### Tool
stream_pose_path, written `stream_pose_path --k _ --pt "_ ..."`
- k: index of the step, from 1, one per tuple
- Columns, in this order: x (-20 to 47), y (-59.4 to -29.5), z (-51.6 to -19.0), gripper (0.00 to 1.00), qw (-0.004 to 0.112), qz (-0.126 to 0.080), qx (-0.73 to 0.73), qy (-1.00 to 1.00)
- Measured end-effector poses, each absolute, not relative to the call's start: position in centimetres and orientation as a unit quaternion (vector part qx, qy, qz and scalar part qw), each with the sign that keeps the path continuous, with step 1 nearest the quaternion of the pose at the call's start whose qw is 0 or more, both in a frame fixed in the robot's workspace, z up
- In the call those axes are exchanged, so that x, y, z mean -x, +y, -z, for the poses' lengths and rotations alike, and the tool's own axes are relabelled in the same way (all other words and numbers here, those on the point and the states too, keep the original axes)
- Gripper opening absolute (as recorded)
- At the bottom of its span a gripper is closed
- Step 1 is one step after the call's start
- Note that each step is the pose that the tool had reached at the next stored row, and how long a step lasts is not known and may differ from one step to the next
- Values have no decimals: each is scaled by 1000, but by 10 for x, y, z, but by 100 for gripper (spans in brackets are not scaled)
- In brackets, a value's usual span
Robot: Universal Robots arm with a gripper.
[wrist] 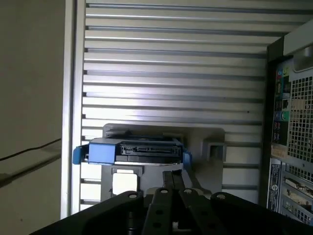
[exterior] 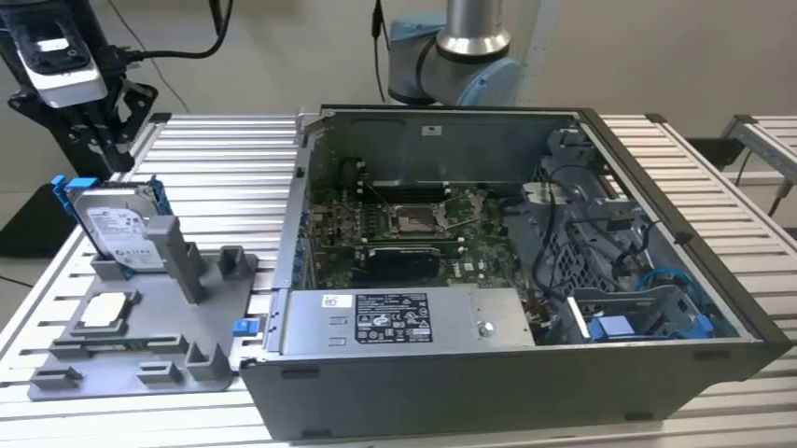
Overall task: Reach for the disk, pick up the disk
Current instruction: 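Reach for the disk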
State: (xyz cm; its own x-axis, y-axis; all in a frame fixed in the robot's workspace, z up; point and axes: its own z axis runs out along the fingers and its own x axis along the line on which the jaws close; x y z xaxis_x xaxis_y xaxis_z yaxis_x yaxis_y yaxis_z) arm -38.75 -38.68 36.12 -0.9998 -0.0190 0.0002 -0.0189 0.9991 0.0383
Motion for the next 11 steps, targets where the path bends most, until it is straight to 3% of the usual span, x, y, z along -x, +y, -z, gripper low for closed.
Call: stream_pose_path --k 11 --pt "429 -375 -361 0 -2 19 -10 -1000"
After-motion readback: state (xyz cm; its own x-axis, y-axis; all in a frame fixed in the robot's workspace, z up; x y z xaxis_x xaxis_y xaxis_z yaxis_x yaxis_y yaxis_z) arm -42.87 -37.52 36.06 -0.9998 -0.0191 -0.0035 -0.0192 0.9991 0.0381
